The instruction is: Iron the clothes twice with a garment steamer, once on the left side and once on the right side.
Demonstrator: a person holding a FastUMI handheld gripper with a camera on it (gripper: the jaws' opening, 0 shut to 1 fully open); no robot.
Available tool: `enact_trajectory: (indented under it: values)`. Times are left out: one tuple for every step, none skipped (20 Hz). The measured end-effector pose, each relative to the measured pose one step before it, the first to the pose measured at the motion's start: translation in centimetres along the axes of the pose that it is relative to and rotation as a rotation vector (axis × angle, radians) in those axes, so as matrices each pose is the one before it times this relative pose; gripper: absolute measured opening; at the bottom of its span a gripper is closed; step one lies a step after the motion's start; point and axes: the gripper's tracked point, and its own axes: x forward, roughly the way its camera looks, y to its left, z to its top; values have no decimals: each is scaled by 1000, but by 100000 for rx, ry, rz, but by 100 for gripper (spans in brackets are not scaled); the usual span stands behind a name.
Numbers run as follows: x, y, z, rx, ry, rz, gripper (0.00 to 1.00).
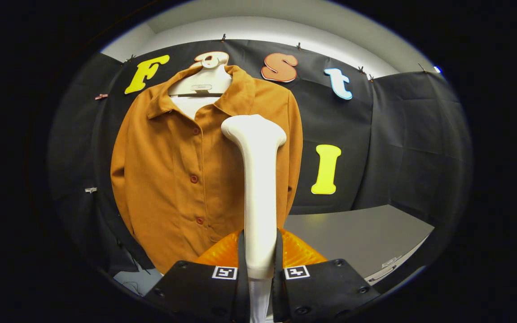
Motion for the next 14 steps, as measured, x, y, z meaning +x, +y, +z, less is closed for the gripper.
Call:
enact_trajectory:
  values:
    - [160, 29, -608, -1051, 1392, -96, 23]
    - [161, 39, -688, -838, 1663, -34, 23]
    - [175, 98, -839, -458, 2258, 158, 23]
    - [209, 52, -910, 174, 2061, 305, 23]
    - [258, 5, -820, 143, 1941, 154, 23]
    - [178, 71, -935, -425, 2296, 188, 23]
    - [126, 173, -866, -113, 2051, 225, 23]
    - [113, 120, -790, -85, 2023, 261, 23]
    - [179, 99, -892, -283, 2093, 165, 23]
    - [227, 48, -896, -1, 1905, 174, 23]
    - [233, 145, -887, -181, 2135, 228, 23]
    - [189, 168, -929, 30, 2246, 329, 23]
    - [223, 150, -925, 346, 2357, 440, 23]
    - [265, 167, -869, 479, 2207, 537, 23]
